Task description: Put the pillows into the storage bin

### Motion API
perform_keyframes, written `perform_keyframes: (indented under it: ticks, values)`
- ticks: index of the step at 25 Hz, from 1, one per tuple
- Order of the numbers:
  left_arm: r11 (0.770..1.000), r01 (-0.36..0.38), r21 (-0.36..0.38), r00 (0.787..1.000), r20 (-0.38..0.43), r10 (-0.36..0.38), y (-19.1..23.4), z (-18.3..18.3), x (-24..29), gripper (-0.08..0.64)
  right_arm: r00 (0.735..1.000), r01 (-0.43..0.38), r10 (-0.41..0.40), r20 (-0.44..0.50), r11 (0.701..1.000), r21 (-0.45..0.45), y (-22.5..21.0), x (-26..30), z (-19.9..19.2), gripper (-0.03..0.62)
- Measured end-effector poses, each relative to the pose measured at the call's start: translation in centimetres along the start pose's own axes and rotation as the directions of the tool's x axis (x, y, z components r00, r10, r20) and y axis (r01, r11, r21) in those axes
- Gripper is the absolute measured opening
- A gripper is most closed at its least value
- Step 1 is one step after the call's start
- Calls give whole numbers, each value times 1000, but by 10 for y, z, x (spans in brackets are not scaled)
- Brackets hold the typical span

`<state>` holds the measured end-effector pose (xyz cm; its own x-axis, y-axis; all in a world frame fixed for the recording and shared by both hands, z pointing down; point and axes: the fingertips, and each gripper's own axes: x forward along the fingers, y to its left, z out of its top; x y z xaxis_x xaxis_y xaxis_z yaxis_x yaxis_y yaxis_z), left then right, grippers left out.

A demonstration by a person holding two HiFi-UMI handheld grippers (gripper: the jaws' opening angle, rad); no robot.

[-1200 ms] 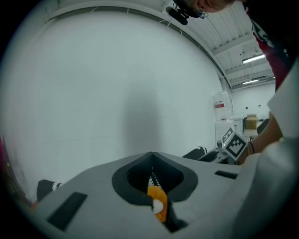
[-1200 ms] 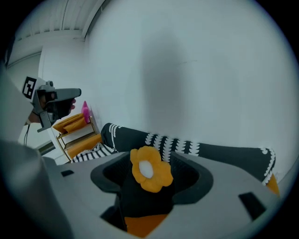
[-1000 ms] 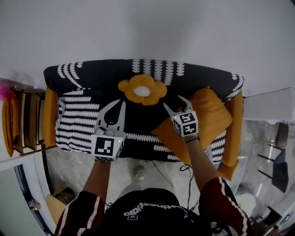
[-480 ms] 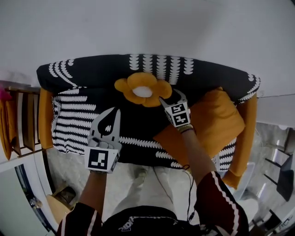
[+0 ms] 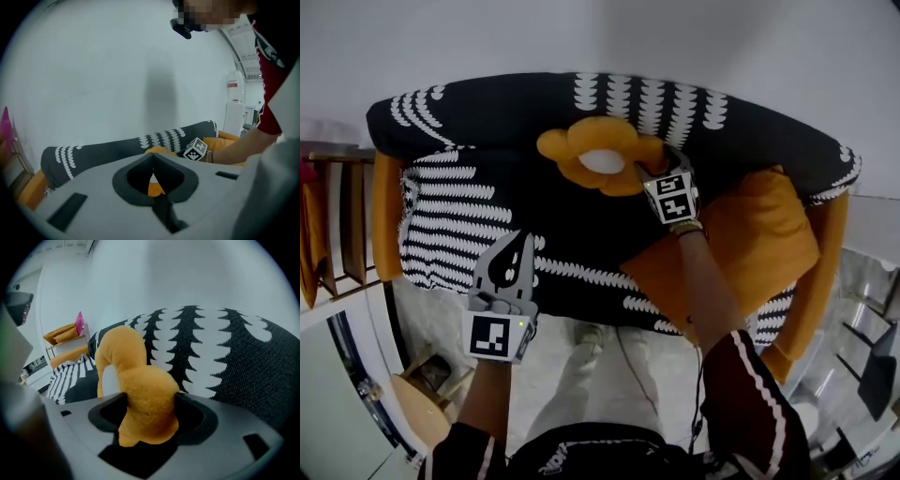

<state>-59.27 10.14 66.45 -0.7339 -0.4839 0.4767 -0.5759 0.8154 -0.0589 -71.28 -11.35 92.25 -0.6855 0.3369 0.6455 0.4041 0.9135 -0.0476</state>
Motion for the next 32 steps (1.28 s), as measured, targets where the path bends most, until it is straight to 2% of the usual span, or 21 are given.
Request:
perform_keyframes:
  ticks: [4,5,7,8,11,16,20,29,32]
  values:
    - [999,-31,-28,1000,-5,30,8,-4,-6,3,1000,19,-18,-23,1000,5,0,6,0,288]
    - [999,-31,-33,1000,-4,31,9,-3,-8,3,999,21,-21,-27,1000,0,1,6,-1,263]
    - [999,-19,-48,1000,2,19,9,1,-11,4,999,6,-6,-36,1000,-11,6,1,0,135]
    - [999,-14,-52,1000,6,14,8,3,-13,5,999,-6,5,-38,1000,-17,9,-1,0,91]
    - [999,-21,-45,1000,17,22,9,10,-21,3,999,-25,24,-34,999,-26,17,-6,5,47]
    - [998,-42,-44,998,41,44,14,24,-38,3,999,-40,40,9,998,-55,31,-23,26,35]
    - [997,-60,-39,995,82,63,20,42,-65,3,999,-39,39,7,997,-65,42,-46,43,32]
    - [995,-89,-41,983,158,94,38,70,-184,3,999,-24,26,24,997,-76,100,-141,89,31]
    - [994,-84,-66,978,184,95,44,73,-227,5,999,-24,27,39,997,-71,129,-182,108,31]
